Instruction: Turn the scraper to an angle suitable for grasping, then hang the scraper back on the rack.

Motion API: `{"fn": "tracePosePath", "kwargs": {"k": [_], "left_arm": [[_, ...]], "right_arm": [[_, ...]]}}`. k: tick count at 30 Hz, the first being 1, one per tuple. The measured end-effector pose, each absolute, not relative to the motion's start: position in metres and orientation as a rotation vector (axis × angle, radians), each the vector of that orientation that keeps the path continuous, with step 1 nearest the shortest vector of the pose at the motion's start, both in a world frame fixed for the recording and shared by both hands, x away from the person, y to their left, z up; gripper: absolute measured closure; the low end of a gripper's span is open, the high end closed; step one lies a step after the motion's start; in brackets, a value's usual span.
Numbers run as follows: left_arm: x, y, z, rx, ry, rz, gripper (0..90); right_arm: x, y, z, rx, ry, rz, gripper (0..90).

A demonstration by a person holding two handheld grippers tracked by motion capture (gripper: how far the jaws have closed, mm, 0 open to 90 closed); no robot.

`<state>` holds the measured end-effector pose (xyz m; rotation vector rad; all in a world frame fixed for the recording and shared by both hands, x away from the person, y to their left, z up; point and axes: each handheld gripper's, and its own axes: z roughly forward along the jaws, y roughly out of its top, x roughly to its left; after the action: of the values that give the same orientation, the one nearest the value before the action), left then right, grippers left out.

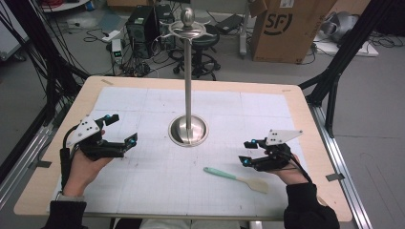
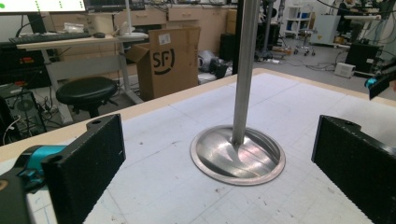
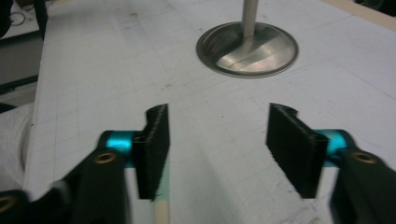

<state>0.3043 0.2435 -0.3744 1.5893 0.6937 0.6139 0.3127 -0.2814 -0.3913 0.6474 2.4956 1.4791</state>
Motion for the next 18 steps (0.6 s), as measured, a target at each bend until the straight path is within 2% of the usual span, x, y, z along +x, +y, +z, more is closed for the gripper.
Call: {"fn": "tracePosePath", "kwargs": {"k": [3,5,8,18], "left_arm": [[0.305,0.242,-0.375,1.594,0.692,0.61,3.2],[0.306,0.241,-0.375,1.602,0.69,0.608,3.2],[0.306,0.24,-0.376,1.608,0.692,0.608,3.2],[0.306,0.238,-0.377,1.618,0.686,0.6,3.2]], "right_arm": [[0.311,-0.286,-0.389,0.664,2.514,1.514,29.9],[0.309,-0.286,-0.388,0.649,2.512,1.489,15.7],[0.308,-0.283,-0.387,0.666,2.519,1.466,0.3],[0.305,-0.275,-0.387,0.616,2.578,1.361,0.3]]}}
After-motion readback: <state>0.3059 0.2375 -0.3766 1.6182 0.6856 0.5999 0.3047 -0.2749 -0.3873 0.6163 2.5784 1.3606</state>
